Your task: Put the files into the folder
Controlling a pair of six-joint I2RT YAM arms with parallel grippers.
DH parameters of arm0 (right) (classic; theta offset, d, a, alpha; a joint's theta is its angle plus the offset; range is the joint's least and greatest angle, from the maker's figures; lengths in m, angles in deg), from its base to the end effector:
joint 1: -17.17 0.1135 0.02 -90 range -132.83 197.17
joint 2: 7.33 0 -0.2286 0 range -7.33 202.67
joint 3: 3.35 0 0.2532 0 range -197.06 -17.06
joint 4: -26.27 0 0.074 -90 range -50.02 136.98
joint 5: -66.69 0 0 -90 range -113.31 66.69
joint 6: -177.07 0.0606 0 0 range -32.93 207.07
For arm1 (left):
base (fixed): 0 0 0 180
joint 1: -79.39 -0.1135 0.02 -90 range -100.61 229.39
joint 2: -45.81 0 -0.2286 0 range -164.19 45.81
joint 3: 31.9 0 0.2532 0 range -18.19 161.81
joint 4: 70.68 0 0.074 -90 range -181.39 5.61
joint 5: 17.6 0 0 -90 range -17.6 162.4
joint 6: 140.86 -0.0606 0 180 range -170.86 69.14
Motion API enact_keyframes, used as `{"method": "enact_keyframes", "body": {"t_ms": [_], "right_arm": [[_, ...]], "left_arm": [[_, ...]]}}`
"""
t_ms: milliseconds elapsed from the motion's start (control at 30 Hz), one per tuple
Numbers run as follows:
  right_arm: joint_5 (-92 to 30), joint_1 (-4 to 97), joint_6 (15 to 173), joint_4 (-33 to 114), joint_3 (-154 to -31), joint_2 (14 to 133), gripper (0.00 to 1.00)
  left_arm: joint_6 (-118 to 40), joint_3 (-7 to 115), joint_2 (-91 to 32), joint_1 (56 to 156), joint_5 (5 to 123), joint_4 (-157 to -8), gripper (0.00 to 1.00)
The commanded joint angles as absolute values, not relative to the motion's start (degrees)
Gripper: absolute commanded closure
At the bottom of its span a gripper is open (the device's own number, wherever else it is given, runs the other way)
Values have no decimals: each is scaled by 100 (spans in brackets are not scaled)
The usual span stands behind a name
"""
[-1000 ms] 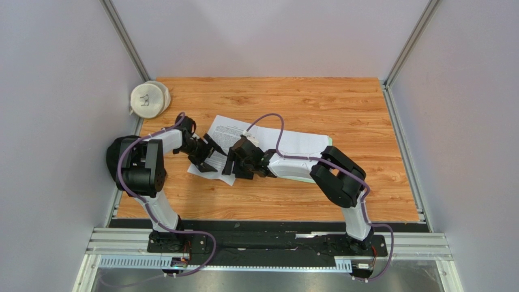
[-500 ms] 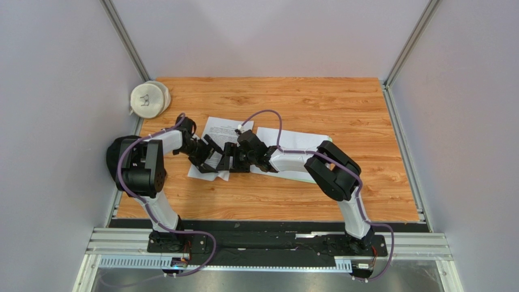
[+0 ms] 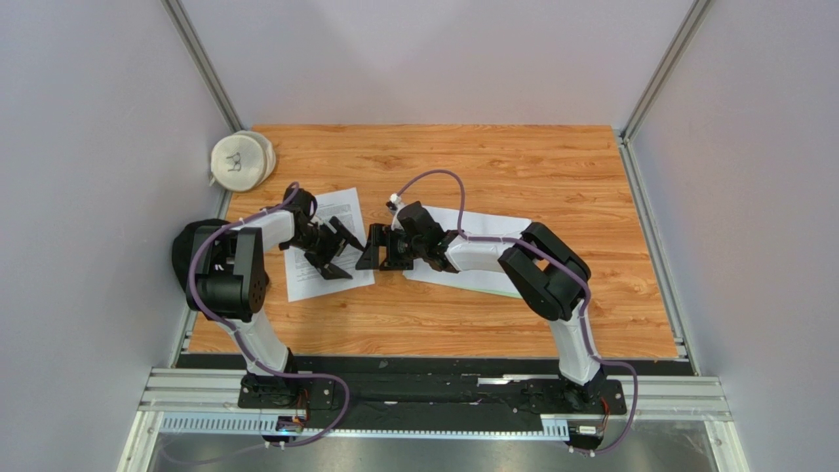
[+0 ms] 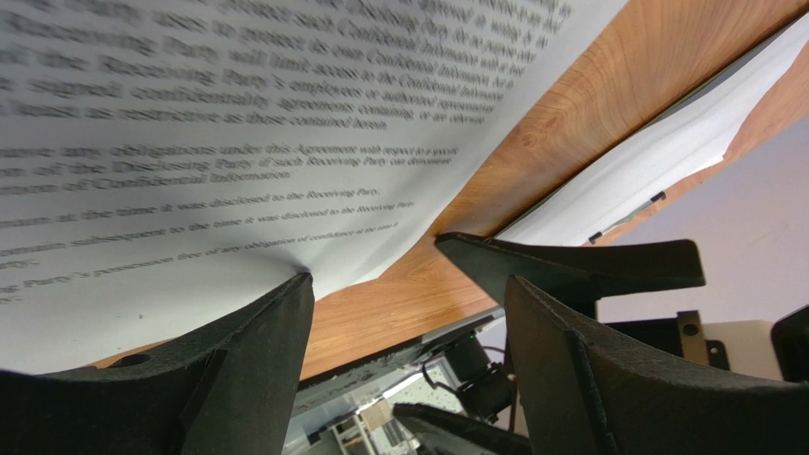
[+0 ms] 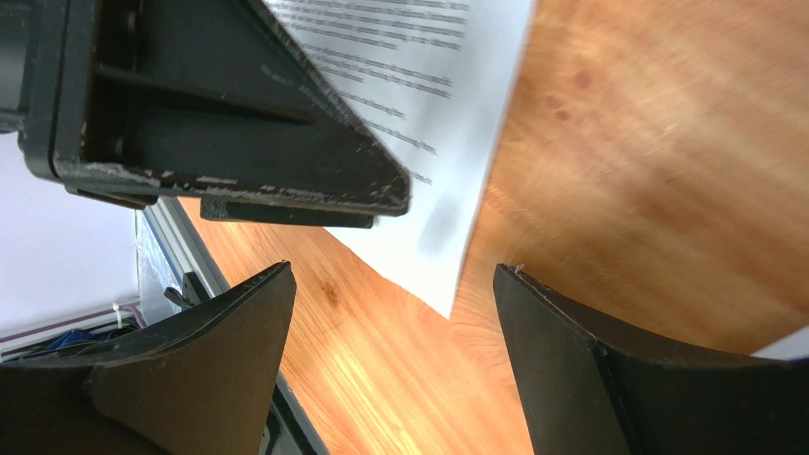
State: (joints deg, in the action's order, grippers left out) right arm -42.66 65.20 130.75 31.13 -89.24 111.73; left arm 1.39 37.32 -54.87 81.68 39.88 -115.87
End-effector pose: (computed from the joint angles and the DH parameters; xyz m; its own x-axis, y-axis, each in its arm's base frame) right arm 0.2835 0.3453 0.0940 -0.9030 -0.0295 -0.4287 -0.3490 0.6323 0.6916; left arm 0.3057 -0.0448 0.0843 -0.7199 -0.6385 0.2722 -0.6721 0.5435 -0.5028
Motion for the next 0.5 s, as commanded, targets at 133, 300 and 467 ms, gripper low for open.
{"method": "enact_keyframes", "body": {"t_ms": [133,300,467], "right_arm": [[-4397,6348,12557,3768,-9150,11528,14],[-3932,6436,12645,4757,-9359,11185,15],[-3052,6691,12644,5921,-10045,11140,18]], "left_arm": [[56,3841,-5430,8177,4014,-11646,18],[-408,4349,-4939,8151,4900,-12156,18],[-779,4991,-5323,8001,5490,-12507,16]]}}
